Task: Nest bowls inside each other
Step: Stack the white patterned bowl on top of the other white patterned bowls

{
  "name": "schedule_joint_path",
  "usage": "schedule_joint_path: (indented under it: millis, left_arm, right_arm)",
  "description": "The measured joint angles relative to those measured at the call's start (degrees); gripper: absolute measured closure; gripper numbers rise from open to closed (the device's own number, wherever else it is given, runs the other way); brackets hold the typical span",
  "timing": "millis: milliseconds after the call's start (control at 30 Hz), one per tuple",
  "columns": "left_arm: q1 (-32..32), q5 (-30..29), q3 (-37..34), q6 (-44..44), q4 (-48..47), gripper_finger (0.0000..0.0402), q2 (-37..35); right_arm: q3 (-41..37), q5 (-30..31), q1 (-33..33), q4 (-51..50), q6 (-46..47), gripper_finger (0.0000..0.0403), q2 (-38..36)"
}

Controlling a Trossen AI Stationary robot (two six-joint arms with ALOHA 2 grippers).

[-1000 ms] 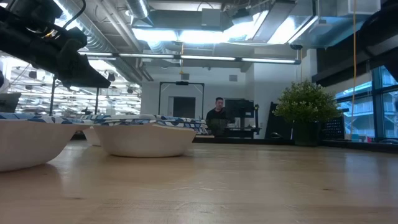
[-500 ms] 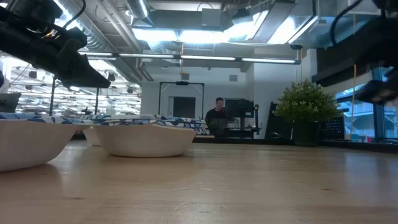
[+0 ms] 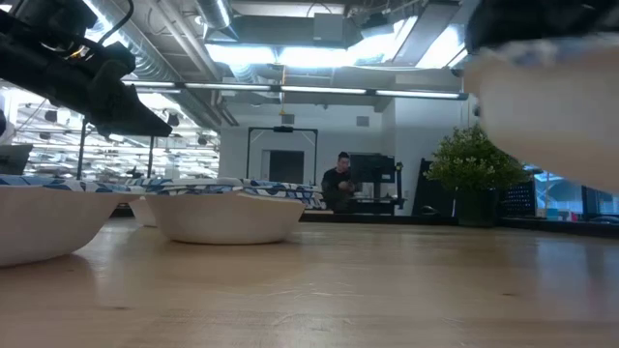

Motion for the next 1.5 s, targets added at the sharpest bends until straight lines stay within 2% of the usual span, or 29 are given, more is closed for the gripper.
schedule_joint_path:
  millis: [267,700,833,1000,1167,1500]
  left_arm:
    - [0.0,0.0,0.0,0.0,0.0,0.0333,0.0]
    - [0.0,0.0,0.0,0.1,0.0,0.0333,0.0]
    - [0.0,0.0,0.0,0.1,0.0,0.0333,0.0]
    - [0.0,0.0,0.0,0.1,0.0,0.0333,0.0]
    - [0.0,-0.1,0.0,0.5,0.0,0.0333,0.0]
    - [0.0,-0.1,0.0,0.7,0.0,0.0333,0.0]
  right_arm:
    - [8.4,1.3,-7.7,0.8,-8.2,0.0389,3.0]
    - [32.0,-3.4,-16.8,0.2,-21.7,0.0389,24.5]
    - [40.1,-7.8,-19.2,-0.8,-23.8,0.0389,30.6]
    - [47.8,-8.7,-21.1,-1.9,-25.5,0.0389,37.2]
    - [51.9,-9.8,-21.8,-2.6,-26.7,0.0389,42.2]
    - [52.1,-11.2,-22.5,-1.0,-27.1,0.0389,47.7]
